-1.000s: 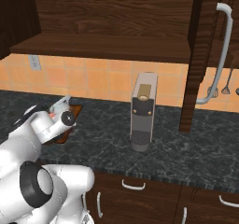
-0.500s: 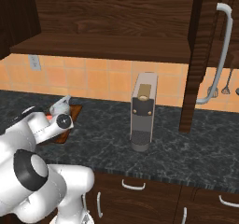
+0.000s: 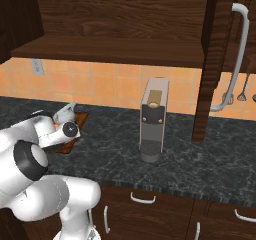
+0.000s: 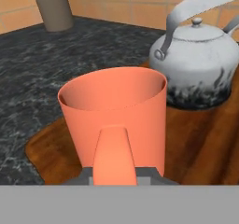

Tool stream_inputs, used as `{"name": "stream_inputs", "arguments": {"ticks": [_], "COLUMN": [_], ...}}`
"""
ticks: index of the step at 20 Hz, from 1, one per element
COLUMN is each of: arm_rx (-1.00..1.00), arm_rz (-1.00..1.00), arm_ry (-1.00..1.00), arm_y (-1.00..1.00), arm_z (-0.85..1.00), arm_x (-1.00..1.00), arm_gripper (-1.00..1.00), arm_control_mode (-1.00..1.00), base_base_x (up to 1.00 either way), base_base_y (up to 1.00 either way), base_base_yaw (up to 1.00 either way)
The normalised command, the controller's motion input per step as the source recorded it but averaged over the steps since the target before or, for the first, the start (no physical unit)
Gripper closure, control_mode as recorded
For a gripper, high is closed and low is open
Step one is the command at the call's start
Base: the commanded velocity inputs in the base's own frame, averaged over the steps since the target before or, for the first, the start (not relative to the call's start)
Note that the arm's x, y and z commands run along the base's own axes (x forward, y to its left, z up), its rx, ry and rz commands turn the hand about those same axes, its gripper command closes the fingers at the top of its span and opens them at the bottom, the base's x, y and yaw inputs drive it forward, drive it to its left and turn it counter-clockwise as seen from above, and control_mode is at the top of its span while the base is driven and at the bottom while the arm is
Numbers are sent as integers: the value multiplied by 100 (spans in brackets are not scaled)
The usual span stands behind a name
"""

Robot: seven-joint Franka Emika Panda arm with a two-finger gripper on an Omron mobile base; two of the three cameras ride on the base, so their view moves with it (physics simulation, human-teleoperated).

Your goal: Pick the kettle from the counter and place it on the tray. Then pick the mug from the cabinet and place it on the tray. Then close the cabinet doors.

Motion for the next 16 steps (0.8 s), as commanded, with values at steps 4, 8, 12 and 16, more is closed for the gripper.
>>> {"name": "stream_inputs", "arguments": {"ticks": [4,8,12,16], "arm_rx": [0,0,0,0], "arm_rz": [5,4,3,1], "arm_ry": [1,2,0,0], "arm_y": [2,1,1,10], "arm_z": [-31,-30,-26,-27], "arm_x": [35,32,23,0], "arm_gripper": [100,100,100,100], "arm_control_mode": [-100,-100,-100,-100], "base_base_x": [0,0,0,0], "base_base_y": [0,0,0,0], "base_base_yaw": [0,0,0,0]}}
